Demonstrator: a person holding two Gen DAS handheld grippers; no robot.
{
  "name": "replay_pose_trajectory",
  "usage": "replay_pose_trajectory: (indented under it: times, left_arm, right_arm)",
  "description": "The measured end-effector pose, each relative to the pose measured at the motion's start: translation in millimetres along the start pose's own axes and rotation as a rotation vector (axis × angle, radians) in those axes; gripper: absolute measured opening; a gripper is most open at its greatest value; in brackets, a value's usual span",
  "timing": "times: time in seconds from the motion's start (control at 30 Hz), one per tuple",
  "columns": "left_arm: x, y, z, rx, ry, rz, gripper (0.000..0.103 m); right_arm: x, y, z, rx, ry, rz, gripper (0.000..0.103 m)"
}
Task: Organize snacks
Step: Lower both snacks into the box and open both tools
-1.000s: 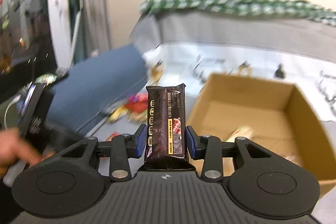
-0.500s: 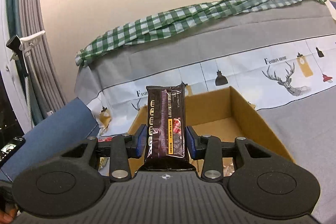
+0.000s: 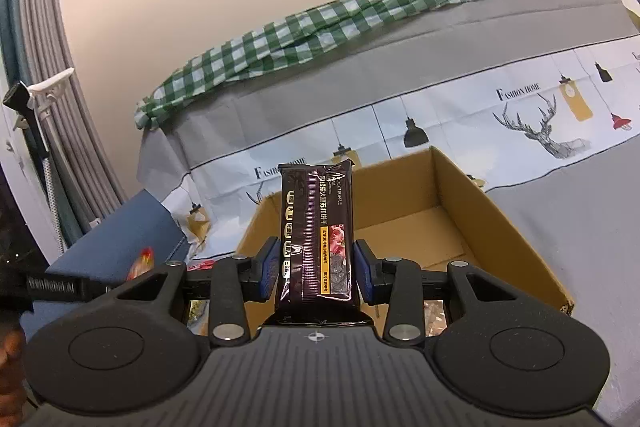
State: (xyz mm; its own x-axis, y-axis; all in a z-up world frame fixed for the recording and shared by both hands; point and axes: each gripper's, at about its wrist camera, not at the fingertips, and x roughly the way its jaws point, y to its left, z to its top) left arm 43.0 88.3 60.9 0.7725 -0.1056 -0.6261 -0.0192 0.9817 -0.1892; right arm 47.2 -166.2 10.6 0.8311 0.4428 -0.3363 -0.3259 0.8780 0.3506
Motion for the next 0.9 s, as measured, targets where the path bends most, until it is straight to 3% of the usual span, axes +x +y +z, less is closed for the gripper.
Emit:
replay_pose_trajectory:
  times: [0.37,0.9]
  left_arm:
    - [19,-56,18,0.049,0.001,-0.070,0.018]
    - [25,-77,20,0.070,0.004,-0.082,0.018]
  right_arm:
    - [10,-4,-1,0.014,0.072,-0.044,0.041]
    - [11,-10,-1,0.035,0.088,-0.033,0.041]
